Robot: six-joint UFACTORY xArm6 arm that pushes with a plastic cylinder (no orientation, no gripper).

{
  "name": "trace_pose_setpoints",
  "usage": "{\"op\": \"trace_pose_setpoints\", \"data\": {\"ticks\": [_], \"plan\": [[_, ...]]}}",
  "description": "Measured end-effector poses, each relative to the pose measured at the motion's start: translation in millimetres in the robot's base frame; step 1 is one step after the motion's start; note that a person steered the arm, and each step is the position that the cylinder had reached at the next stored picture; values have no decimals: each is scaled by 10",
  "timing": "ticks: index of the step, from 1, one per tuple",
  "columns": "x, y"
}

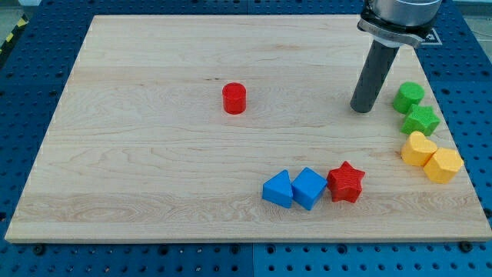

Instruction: Move the arm to the bottom left of the yellow hexagon

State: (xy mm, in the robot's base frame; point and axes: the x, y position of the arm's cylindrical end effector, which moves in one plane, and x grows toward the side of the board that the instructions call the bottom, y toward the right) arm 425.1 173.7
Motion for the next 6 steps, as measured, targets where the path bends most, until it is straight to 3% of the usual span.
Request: {"op": "trace_pose_setpoints", "data": {"ticks": [2, 6], "plan": [[167, 0], [1046, 26]]}}
